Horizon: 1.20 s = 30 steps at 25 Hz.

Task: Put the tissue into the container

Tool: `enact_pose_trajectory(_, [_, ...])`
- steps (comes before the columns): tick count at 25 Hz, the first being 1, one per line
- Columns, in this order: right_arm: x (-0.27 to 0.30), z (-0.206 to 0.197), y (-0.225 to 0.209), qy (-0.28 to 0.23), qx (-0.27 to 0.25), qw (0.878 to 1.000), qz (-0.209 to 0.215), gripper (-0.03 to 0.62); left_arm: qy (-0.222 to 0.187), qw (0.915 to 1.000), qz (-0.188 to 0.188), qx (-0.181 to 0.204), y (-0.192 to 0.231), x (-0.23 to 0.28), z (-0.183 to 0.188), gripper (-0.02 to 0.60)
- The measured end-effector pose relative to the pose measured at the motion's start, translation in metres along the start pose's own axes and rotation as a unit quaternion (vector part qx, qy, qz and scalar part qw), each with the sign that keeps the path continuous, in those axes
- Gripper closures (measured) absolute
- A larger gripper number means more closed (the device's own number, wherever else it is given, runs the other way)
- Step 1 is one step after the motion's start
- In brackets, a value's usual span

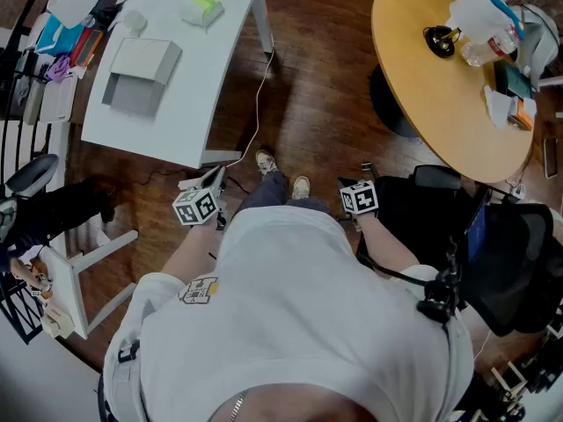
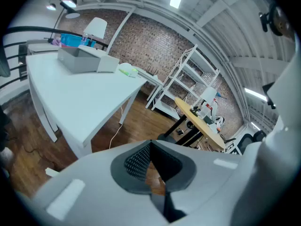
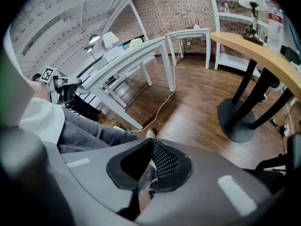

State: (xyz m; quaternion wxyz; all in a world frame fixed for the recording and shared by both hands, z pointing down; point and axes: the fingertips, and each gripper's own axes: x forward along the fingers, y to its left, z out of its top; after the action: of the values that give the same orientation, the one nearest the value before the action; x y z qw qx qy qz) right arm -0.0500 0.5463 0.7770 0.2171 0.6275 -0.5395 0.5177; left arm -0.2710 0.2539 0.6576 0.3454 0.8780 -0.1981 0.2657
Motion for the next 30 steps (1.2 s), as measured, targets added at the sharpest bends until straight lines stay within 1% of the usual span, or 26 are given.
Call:
enact_pose_trajectory(4, [0.024,0.049,-0.020,0.002,-0.004,1.000,-0.007,0.594,-0.046,0.9989,-0.004,-0.009,0.004,0.046,0.069,0.581])
enact_pose_trajectory(7, [0.036,0.100,-0.035,0.004,-0.012,1.000,-0.016,0.594,-0.071,0.9973,-0.002,-0.020,0.015,0.080,0.123,0.581])
enact_pose_trajectory(10, [0.042,0.165,-0.045,-0.001,-0.034,0.999,-0.026,0.594,-0.088,0.9957,-0.003,-0.029,0.028,0.109,0.178,0.581])
enact_pose_trajectory(13, [0.046,0.241,-0.056,-0.021,-0.064,0.997,-0.039,0.594,-0.103,0.9942,0.000,-0.032,0.041,0.135,0.227,0.581])
enact_pose_trajectory(15, [0.048,0.291,-0.056,-0.043,-0.080,0.995,-0.043,0.594,-0.112,0.9930,0.004,-0.037,0.049,0.149,0.255,0.581])
enact_pose_trajectory(18, [0.049,0.353,-0.046,-0.067,-0.112,0.991,-0.034,0.594,-0.122,0.9913,0.014,-0.047,0.057,0.164,0.284,0.581])
enact_pose_trajectory(23, [0.062,0.440,-0.024,-0.079,-0.194,0.978,-0.006,0.594,-0.134,0.9882,0.039,-0.062,0.066,0.185,0.320,0.581])
enact_pose_trajectory(26, [0.074,0.487,-0.014,-0.084,-0.237,0.968,0.018,0.594,-0.143,0.9863,0.061,-0.055,0.073,0.199,0.344,0.581])
enact_pose_trajectory(28, [0.083,0.521,-0.009,-0.085,-0.269,0.959,0.042,0.594,-0.154,0.9839,0.073,-0.053,0.073,0.209,0.362,0.581])
enact_pose_trajectory(30, [0.093,0.559,-0.004,-0.087,-0.304,0.946,0.071,0.594,-0.163,0.9812,0.081,-0.065,0.071,0.221,0.376,0.581])
